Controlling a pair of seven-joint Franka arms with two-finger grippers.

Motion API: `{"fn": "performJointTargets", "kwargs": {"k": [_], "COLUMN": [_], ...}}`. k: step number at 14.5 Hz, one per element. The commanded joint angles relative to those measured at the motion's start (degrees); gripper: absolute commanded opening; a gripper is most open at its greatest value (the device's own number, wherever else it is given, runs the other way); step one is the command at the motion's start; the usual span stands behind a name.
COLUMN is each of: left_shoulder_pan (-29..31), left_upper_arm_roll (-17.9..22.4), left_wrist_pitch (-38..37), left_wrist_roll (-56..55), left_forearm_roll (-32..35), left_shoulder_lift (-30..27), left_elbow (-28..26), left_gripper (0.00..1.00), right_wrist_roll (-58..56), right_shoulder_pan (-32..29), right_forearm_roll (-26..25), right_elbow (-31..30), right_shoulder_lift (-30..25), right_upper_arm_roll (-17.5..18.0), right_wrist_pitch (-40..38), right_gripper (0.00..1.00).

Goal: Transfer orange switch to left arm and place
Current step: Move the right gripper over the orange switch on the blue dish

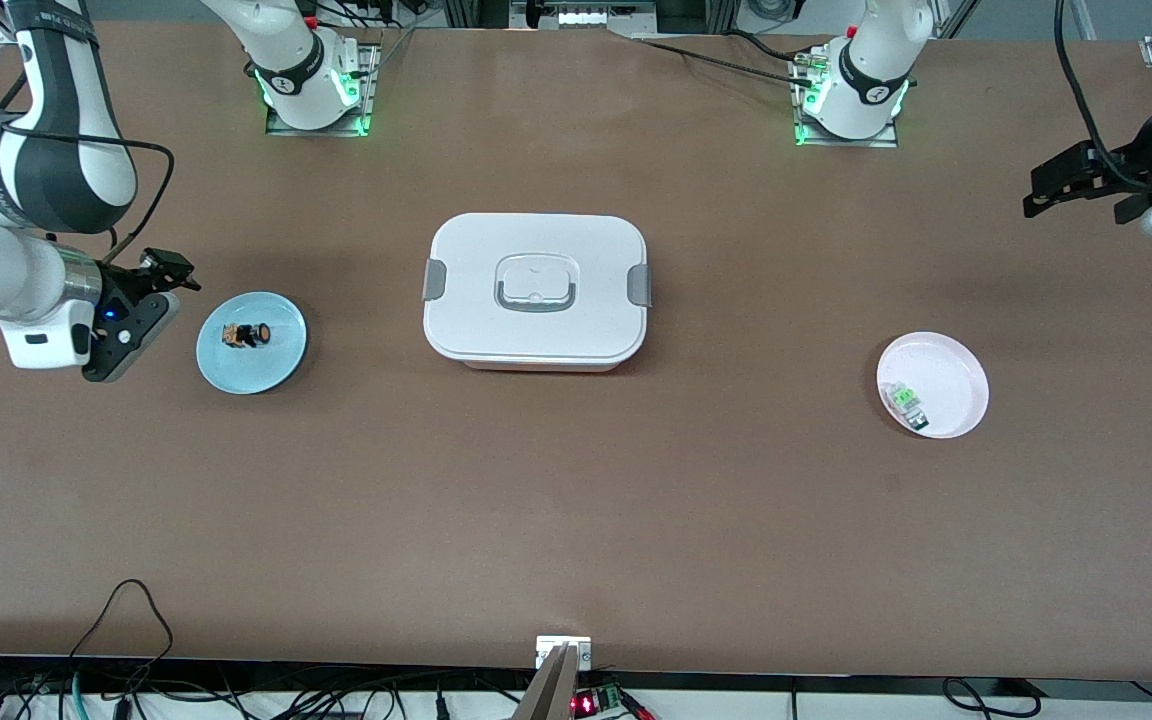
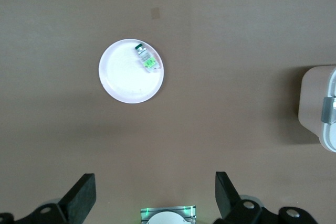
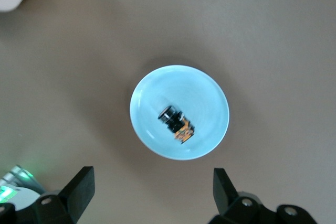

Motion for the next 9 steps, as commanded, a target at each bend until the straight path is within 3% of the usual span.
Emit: {"fn": "performJointTargets", "kwargs": {"k": [1,9], "left_shoulder_pan": [0.1,-0.4], "left_upper_arm_roll": [0.2,-0.5], "left_wrist_pitch": [-1.2,1.1], "left_wrist_roll": [-0.4,0.5], "left_forearm_roll": [2.2,-2.8], "left_shoulder_lift": [0.1,-1.7], "left_elbow": [1.2,0.3], "left_gripper": [1.00,1.00], "right_wrist_roll": [-7.2,-20.0], "right_shoulder_pan": [-0.2,-0.3], "right_forearm_roll": [-0.9,-0.7], "right_elbow": [-4.9,-17.1], "right_shoulder_lift": [-1.8,-3.9], "right_upper_arm_roll": [0.1,-0.7], "right_wrist_pitch": [5.5,22.7], "right_gripper": [1.00,1.00]}}
